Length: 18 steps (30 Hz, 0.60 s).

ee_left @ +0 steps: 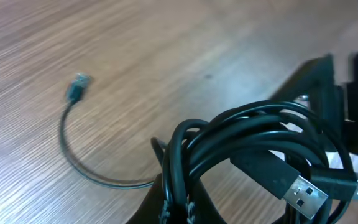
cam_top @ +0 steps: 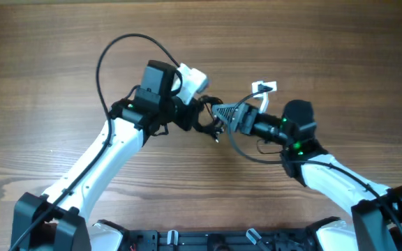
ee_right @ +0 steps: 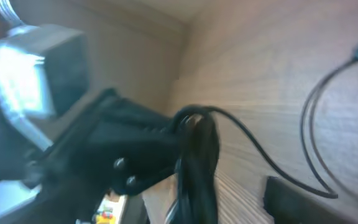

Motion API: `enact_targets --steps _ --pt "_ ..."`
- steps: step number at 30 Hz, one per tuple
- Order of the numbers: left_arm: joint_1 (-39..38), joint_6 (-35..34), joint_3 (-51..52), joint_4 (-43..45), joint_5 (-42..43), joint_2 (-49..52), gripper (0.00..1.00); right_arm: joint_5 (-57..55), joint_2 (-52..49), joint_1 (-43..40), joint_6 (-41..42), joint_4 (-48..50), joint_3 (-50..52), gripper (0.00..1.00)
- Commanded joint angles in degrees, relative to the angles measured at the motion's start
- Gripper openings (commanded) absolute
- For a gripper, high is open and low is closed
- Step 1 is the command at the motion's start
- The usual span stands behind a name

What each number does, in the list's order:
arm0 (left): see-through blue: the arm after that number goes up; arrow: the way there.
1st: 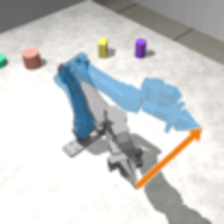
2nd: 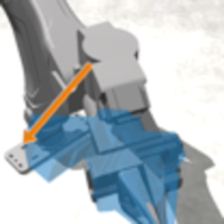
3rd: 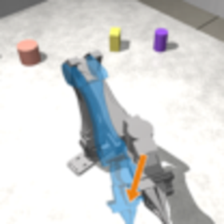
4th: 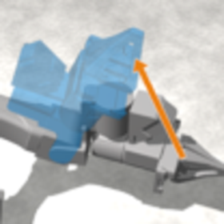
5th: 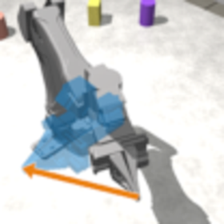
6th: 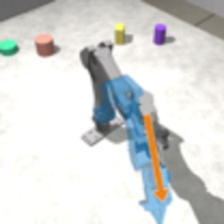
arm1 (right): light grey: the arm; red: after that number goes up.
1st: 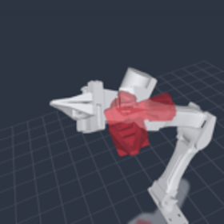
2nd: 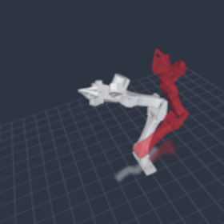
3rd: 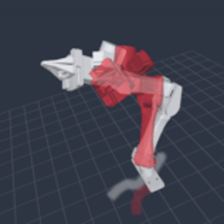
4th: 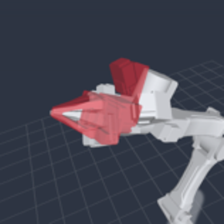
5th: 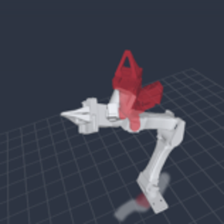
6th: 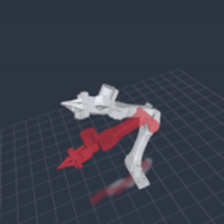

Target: Untangle cables

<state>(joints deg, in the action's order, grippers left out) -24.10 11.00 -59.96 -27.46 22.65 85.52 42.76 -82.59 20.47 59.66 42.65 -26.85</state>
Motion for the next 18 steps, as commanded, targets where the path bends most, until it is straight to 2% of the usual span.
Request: enact_targets --steps 1,3,5,6,7,9,11,12,14,17,18 --pt "-1.2 5.3 -0.4 0.0 3.7 0.0 0.04 -6.8 0.7 1.9 0.3 -2.9 -0.7 0.7" --pt "-1.2 5.2 -0.4 0.5 3.7 0.0 0.04 -6.7 0.6 2.5 0.3 -3.0 -0.7 0.41" --pt "-1.2 4.8 -0.4 1.6 3.0 0.0 0.04 -6.9 0.6 2.5 0.4 -3.4 -0.7 0.25" --pt "-1.1 4.5 -0.4 2.1 2.1 0.0 0.08 -7.3 0.6 2.5 0.5 -3.4 -0.7 0.19" --pt "-1.1 -0.8 -0.4 3.5 -1.6 -0.1 0.17 -8.7 0.6 2.5 2.0 -3.4 -0.7 0.13" --pt "-1.1 -12.8 -0.4 5.1 -7.4 -1.0 0.44 -11.5 0.6 2.5 5.0 -3.3 -0.7 0.09" --pt "-1.1 -20.0 -0.4 5.2 -10.8 -2.0 0.83 -13.5 0.6 2.5 5.8 -3.3 -0.7 0.07" --pt "-1.1 -24.1 -0.4 5.2 -13.0 -2.4 0.91 -14.8 0.6 2.5 6.8 -3.3 -0.7 0.06" --pt "-0.7 -31.2 -0.4 5.2 -16.4 -3.2 0.97 -16.2 0.6 2.5 8.0 -3.3 -0.7 0.06" --pt "0.3 -31.1 -0.4 4.7 -14.4 -3.3 0.98 -16.2 0.6 2.5 8.7 -3.3 -0.7 0.05" --pt "0.3 -30.8 -0.4 4.1 -10.4 -3.3 0.99 -16.5 0.6 2.5 13.3 -3.3 -0.7 0.05"
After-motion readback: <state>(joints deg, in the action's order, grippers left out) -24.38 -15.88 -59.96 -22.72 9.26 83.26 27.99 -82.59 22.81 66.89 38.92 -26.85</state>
